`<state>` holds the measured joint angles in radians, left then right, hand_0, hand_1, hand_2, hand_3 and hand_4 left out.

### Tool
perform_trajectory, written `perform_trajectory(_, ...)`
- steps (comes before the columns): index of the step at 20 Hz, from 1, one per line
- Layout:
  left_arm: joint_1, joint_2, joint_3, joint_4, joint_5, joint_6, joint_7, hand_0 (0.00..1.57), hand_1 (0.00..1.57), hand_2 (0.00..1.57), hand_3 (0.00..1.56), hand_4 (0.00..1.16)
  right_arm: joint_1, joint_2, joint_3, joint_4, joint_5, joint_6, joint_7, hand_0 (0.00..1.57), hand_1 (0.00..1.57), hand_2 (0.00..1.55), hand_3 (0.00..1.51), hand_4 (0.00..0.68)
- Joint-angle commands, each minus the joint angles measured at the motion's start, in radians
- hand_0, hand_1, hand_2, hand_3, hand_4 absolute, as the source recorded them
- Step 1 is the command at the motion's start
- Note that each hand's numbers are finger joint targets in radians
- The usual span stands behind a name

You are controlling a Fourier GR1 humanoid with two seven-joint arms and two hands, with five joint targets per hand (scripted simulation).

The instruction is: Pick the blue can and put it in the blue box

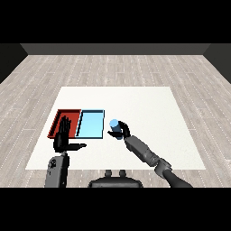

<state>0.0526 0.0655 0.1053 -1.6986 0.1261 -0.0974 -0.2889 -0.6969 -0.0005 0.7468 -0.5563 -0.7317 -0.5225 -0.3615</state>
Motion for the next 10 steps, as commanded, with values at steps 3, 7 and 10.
perform_trajectory(3,0.011,-0.063,-0.070,0.003,-0.059,0.045,-0.015,0.00,0.00,0.00,0.00,0.00,-0.033,0.000,0.113,0.047,-0.001,-0.109,0.069,1.47,1.47,1.53,1.50,0.529)
perform_trajectory(7,0.017,-0.008,-0.009,-0.006,0.003,-0.007,0.001,0.00,0.00,0.00,0.00,0.00,-0.010,0.000,0.081,0.046,-0.008,-0.065,-0.012,1.52,1.52,1.51,1.45,0.550)
perform_trajectory(10,0.031,-0.001,-0.025,-0.034,0.008,-0.021,0.039,0.00,0.00,0.00,0.00,0.00,-0.124,-0.018,-0.013,0.020,0.066,-0.033,0.053,1.51,1.51,1.49,1.42,0.559)
